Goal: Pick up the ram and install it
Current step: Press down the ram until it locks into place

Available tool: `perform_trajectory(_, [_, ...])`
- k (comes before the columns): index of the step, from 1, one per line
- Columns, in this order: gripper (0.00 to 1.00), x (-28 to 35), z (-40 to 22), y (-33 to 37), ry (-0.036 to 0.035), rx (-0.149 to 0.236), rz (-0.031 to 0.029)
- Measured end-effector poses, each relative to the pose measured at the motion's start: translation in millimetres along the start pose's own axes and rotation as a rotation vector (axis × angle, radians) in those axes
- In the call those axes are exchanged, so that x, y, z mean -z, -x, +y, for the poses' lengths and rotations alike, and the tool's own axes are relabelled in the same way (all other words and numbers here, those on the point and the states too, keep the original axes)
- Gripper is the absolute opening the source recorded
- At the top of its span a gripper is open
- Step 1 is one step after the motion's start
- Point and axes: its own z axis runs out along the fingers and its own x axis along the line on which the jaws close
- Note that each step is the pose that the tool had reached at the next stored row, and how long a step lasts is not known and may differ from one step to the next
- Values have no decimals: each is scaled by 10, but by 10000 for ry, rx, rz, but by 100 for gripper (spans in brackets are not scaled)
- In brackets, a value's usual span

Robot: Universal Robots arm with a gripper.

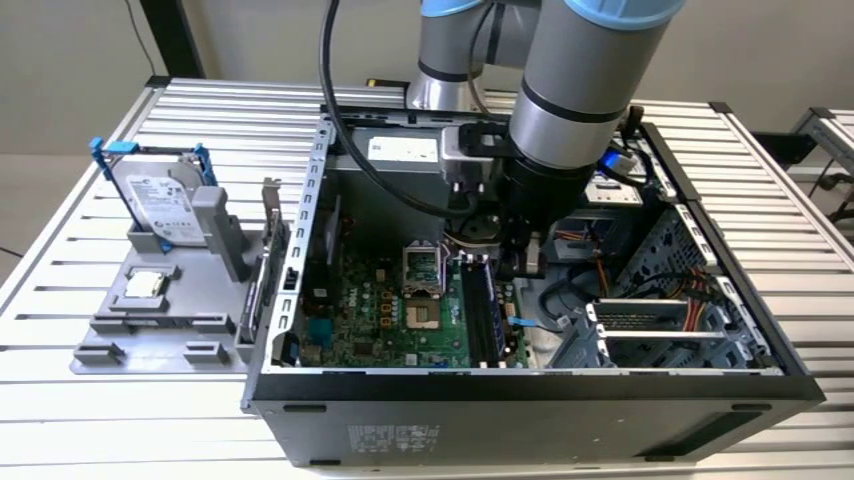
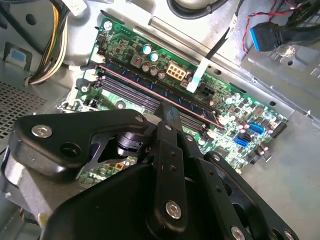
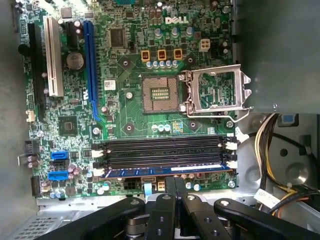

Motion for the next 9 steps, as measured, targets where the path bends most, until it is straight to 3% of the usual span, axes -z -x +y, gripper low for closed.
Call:
perform_trajectory(5, [0, -10, 0, 0, 0, 73, 1])
perform_trajectory(9, [0, -72, 0, -4, 1, 237, 3])
